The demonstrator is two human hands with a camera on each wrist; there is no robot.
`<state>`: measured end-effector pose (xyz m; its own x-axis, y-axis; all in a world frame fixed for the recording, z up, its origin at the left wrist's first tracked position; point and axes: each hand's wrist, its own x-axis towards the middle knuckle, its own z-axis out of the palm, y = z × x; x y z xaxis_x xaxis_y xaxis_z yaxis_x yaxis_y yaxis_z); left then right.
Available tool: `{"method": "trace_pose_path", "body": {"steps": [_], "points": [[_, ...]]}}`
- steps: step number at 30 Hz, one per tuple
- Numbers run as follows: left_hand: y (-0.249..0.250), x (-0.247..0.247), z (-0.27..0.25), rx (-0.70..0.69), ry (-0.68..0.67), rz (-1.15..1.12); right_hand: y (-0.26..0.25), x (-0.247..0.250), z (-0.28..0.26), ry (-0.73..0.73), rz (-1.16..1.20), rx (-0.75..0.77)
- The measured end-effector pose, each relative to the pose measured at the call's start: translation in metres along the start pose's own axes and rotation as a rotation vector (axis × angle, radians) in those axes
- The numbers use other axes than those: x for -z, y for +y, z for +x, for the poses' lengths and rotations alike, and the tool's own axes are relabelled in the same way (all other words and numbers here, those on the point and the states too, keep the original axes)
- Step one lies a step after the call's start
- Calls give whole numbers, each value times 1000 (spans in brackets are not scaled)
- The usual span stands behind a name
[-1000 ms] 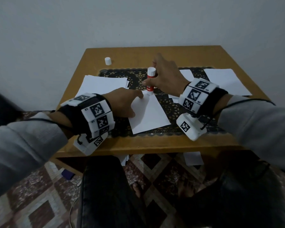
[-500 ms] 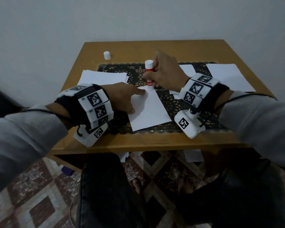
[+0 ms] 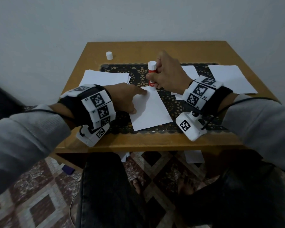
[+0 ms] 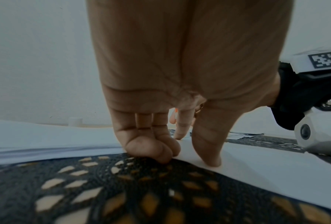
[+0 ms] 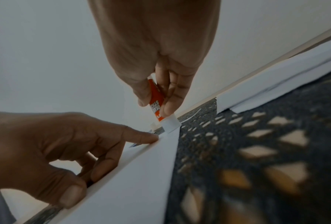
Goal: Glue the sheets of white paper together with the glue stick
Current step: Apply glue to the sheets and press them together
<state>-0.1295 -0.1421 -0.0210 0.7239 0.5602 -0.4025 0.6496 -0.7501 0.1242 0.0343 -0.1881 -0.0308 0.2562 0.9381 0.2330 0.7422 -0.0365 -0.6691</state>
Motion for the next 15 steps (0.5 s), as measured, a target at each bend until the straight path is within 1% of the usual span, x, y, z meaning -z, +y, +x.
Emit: {"method": "trace_pose_path", "body": {"steps": [2,4,9,15], "points": [[0,0,0,-1,-1,-1,3,2,-1,-2,18,10],[1,1,1,-1,-11,5,3,4,-1,-26,-53,41],[2,5,3,7,-61,34,-3,2,1,-149,-218,129],[4,7,4,9,-84,41,-6,3,-9,-204,-263,184]]}}
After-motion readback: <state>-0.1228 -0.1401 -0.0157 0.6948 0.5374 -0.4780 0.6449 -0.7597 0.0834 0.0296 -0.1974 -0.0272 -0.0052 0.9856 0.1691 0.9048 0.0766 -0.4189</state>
